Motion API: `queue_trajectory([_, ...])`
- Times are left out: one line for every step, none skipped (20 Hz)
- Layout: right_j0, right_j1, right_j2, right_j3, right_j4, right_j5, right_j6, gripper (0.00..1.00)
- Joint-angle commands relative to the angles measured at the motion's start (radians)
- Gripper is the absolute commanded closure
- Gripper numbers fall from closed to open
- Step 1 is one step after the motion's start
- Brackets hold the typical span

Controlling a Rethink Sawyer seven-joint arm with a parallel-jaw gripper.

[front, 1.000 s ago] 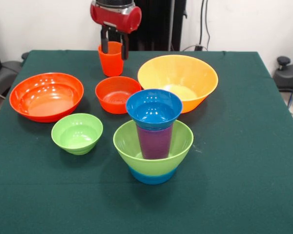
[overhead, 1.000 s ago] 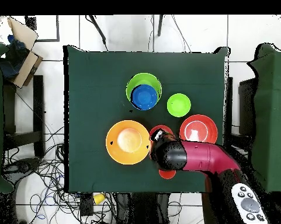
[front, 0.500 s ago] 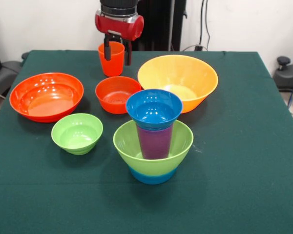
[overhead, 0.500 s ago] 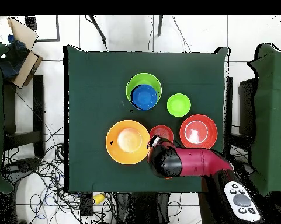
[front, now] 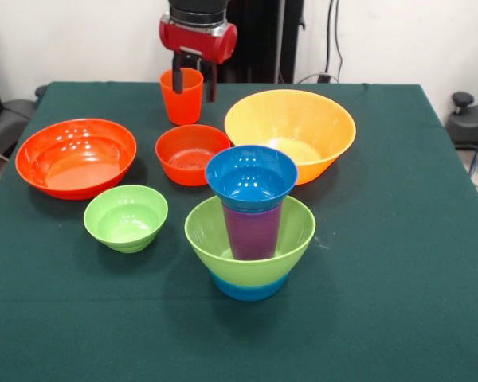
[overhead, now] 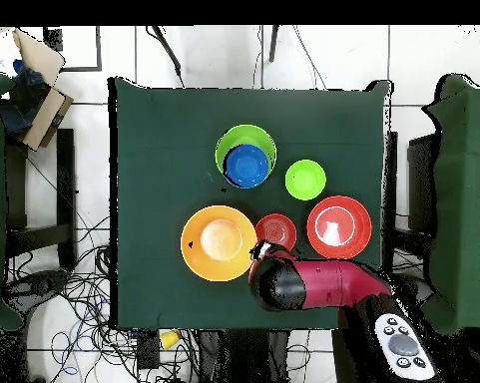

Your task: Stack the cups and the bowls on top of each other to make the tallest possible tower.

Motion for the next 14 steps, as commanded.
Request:
queue_trajectory([0.05,0.036,-0.013,0.053,-0.053,0.02,0.015,0.0])
queue_trajectory([0.057,0.038,-0.022,0.057,-0.056,0.008,0.022,0.0])
queue_trajectory([0.059,0.042,-0.026,0.062,-0.055,-0.002,0.027,0.0])
queue_trajectory([0.065,0.046,-0.034,0.064,-0.058,-0.011,0.032,0.0])
queue_trajectory([0.071,0.05,-0.042,0.067,-0.06,-0.02,0.037,0.0])
queue_trajectory([0.082,0.052,-0.055,0.069,-0.065,-0.027,0.043,0.0])
queue_trajectory([0.087,0.054,-0.062,0.071,-0.068,-0.031,0.044,0.0])
queue_trajectory([0.098,0.056,-0.076,0.071,-0.074,-0.035,0.047,0.0])
queue_trajectory([0.107,0.059,-0.09,0.071,-0.079,-0.039,0.049,0.0])
queue_trajectory([0.117,0.063,-0.105,0.073,-0.085,-0.048,0.055,0.0])
queue_trajectory([0.13,0.067,-0.122,0.073,-0.09,-0.056,0.063,0.0])
queue_trajectory([0.139,0.072,-0.135,0.075,-0.093,-0.066,0.07,0.0])
queue_trajectory([0.149,0.077,-0.147,0.077,-0.095,-0.075,0.078,0.0])
queue_trajectory([0.155,0.082,-0.154,0.08,-0.095,-0.084,0.082,0.0])
